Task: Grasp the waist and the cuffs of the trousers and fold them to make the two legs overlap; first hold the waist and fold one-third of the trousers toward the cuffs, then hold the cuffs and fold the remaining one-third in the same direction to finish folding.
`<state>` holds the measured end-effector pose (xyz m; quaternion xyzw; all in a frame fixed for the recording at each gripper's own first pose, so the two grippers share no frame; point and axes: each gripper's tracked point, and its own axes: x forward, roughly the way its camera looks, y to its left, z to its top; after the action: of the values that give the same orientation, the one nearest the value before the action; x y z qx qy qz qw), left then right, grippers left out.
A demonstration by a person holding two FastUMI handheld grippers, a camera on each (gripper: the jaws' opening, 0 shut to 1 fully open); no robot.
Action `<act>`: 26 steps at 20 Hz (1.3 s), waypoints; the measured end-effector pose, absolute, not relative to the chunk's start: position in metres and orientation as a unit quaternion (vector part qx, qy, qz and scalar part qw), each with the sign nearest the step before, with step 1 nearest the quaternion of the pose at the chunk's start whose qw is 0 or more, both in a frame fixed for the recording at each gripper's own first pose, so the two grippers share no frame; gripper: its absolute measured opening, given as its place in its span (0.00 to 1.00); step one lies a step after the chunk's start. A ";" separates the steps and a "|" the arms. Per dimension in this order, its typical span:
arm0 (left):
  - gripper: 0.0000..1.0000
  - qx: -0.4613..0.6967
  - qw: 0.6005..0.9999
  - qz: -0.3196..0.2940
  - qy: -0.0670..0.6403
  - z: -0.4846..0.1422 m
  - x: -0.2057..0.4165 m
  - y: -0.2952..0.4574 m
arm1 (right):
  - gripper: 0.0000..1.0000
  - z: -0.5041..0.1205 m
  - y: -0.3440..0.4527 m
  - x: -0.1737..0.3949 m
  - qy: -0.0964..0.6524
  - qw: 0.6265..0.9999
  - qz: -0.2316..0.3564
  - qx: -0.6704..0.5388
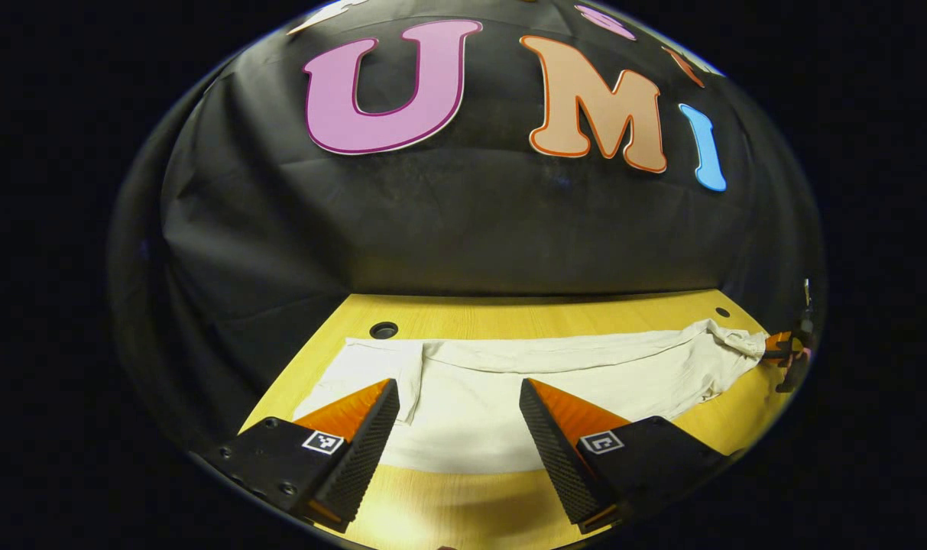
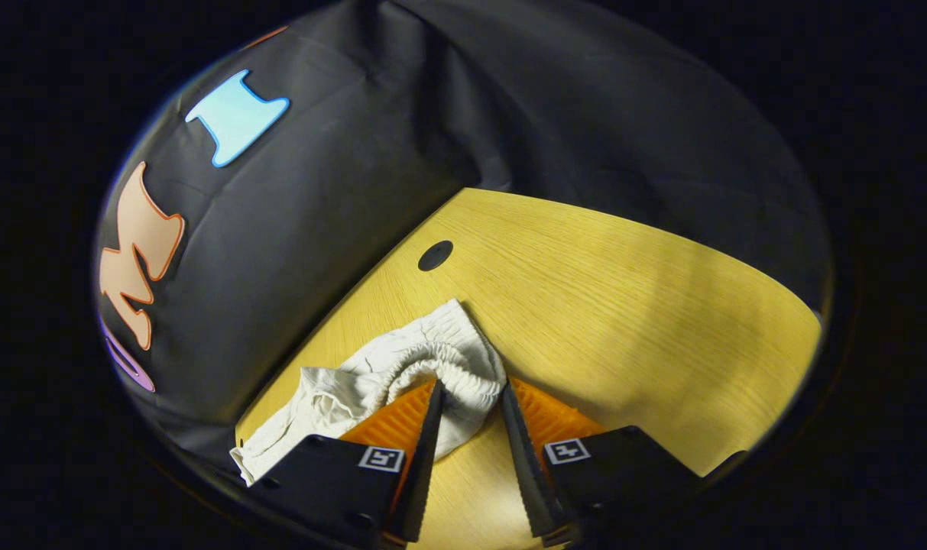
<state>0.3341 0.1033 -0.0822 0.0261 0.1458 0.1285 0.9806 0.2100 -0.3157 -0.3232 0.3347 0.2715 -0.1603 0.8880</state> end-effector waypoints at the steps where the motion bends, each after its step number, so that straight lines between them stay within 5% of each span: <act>1: 0.95 0.026 0.981 0.127 0.146 -0.081 0.335 0.102 | 0.36 -0.323 -0.317 0.213 0.272 0.888 -0.159 0.334; 2: 0.96 0.026 0.981 0.127 0.146 -0.082 0.335 0.101 | 0.34 -0.322 -0.316 0.215 0.269 0.891 -0.157 0.331; 3: 0.95 0.026 0.981 0.127 0.146 -0.081 0.335 0.100 | 0.22 -0.320 -0.317 0.216 0.268 0.895 -0.157 0.321; 4: 0.96 0.024 0.981 0.127 0.145 -0.081 0.335 0.098 | 0.26 -0.321 -0.314 0.214 0.267 0.898 -0.159 0.312; 5: 0.96 0.021 0.981 0.127 0.144 -0.080 0.335 0.098 | 0.18 -0.319 -0.312 0.215 0.267 0.901 -0.157 0.305; 9: 0.96 0.010 0.981 0.133 0.141 -0.078 0.330 0.099 | 0.12 -0.300 -0.309 0.210 0.251 0.916 -0.160 0.270; 10: 0.96 0.006 0.981 0.136 0.137 -0.076 0.329 0.100 | 0.18 -0.293 -0.307 0.210 0.245 0.921 -0.158 0.258; 17: 0.96 -0.016 0.983 0.135 0.125 -0.070 0.323 0.108 | 0.18 -0.216 -0.248 0.193 0.181 0.951 -0.130 0.213; 26: 0.96 -0.049 0.983 0.116 0.135 -0.082 0.299 0.138 | 0.18 -0.163 -0.072 0.196 0.158 0.974 -0.042 0.154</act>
<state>0.2992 0.1375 -0.0823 -0.0491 0.1350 0.1156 0.9829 0.1960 -0.0719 -0.1631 0.1544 0.1578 -0.0419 0.9744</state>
